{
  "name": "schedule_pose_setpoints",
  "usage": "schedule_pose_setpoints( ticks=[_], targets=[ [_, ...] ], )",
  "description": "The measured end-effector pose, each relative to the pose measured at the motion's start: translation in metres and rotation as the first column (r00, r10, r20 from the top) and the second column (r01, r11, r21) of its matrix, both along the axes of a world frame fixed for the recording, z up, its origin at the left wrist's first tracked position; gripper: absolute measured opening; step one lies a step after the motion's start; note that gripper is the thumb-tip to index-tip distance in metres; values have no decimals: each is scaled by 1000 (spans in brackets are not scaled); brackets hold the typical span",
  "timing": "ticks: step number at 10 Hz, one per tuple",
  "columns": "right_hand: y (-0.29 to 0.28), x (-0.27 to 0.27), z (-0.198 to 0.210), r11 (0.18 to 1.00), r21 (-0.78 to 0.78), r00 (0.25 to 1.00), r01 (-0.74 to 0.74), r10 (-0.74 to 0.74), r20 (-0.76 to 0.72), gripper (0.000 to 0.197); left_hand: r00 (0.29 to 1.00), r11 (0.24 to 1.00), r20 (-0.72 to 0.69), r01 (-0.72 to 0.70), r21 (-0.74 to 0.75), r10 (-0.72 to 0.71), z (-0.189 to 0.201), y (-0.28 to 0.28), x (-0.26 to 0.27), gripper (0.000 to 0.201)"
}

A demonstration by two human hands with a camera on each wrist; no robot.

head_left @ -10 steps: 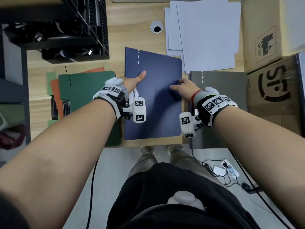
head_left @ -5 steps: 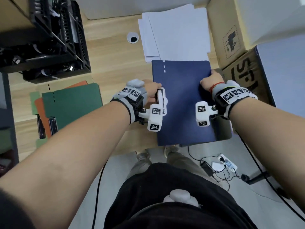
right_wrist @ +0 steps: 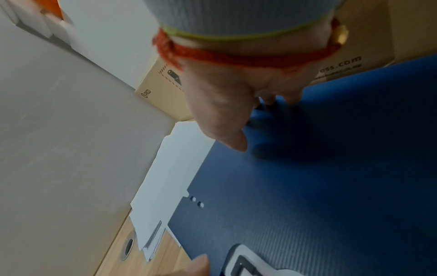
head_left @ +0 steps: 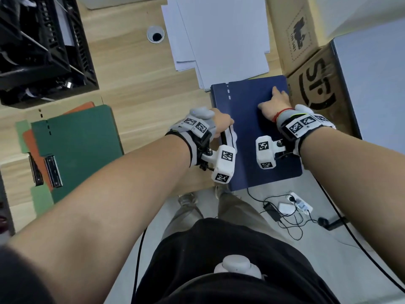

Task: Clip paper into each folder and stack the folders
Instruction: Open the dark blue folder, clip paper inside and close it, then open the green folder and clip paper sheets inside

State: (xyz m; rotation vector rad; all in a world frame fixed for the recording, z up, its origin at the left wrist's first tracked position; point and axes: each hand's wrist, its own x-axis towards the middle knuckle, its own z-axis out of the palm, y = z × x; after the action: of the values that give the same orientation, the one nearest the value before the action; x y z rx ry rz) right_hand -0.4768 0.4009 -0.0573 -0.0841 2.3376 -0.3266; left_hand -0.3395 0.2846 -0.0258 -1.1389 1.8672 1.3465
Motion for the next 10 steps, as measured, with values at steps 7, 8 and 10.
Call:
schedule_pose_setpoints(
  ticks=[7, 8, 10],
  targets=[
    [-105, 58, 57, 927, -371, 988, -49, 100, 120, 13, 980, 975, 8, -197, -108, 199, 34, -112, 55, 13],
    [-143, 104, 72, 894, -429, 960, -129, 220, 171, 9, 973, 940, 13, -218, -264, 230, 32, -151, 106, 9],
    [-199, 192, 63, 851, -431, 869, -302, 431, 244, 15, 940, 865, 142, -216, -452, 309, 43, -197, 226, 16]
  ],
)
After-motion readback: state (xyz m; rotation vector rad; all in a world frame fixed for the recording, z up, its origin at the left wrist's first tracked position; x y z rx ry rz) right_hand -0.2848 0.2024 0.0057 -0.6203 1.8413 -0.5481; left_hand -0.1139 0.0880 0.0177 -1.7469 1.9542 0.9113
